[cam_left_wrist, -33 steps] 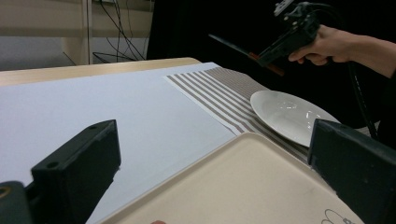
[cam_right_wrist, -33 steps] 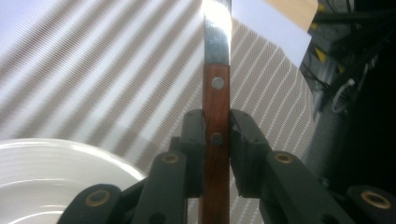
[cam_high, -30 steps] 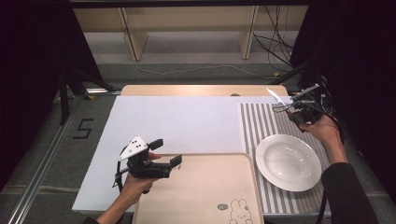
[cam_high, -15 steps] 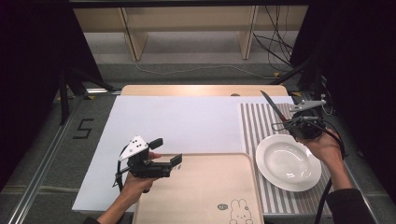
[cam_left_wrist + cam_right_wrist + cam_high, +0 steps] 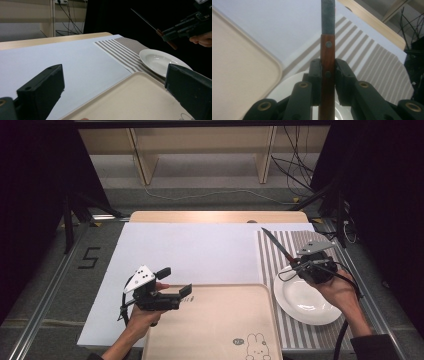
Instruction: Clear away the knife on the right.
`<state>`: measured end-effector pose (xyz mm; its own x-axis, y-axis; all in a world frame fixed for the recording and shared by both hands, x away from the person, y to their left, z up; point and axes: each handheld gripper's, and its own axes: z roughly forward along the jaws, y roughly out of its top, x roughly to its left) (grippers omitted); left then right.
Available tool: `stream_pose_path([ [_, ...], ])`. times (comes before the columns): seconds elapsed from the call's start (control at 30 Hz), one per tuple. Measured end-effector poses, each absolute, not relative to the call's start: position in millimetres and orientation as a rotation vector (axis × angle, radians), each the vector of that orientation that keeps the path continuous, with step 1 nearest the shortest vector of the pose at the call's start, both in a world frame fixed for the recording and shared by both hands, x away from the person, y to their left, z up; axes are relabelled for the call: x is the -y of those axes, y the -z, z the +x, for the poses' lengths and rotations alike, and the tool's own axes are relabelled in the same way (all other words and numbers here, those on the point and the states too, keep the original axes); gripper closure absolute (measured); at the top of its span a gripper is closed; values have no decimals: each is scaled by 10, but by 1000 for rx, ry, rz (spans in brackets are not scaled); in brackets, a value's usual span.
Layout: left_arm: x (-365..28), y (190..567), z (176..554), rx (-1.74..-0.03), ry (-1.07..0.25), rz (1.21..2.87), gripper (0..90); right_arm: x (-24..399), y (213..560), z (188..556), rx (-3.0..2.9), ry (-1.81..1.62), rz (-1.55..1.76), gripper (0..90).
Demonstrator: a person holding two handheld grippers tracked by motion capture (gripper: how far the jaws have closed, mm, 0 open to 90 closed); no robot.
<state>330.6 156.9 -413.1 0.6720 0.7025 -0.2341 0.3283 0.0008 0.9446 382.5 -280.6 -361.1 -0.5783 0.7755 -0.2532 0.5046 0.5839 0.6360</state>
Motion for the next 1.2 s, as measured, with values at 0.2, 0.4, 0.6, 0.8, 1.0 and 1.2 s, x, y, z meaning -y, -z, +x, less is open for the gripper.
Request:
stream_pose_path([
  [0.2, -1566, 4128, 3308, -867, -364, 1598, 23, 2706, 3686, 3671, -2345, -776, 1015, 772],
  [0.4, -1554, 4129, 3308, -858, -362, 1601, 23, 2612, 3738, 3512, -2371, -828, 1015, 772],
  [0.6, -1556, 4126, 3302, -861, -367, 1597, 23, 2509, 3819, 3378, -2421, -890, 1046, 771],
  [0.8, -1559, 4127, 3303, -862, -367, 1598, 23, 2388, 3888, 3233, -2477, -925, 1044, 772],
  [1.0, -1563, 4127, 3299, -865, -367, 1595, 23, 2358, 3918, 3171, -2505, -961, 1071, 771],
  [1.2, -1567, 4118, 3290, -863, -373, 1595, 23, 2314, 3993, 3125, -2544, -967, 1093, 771],
])
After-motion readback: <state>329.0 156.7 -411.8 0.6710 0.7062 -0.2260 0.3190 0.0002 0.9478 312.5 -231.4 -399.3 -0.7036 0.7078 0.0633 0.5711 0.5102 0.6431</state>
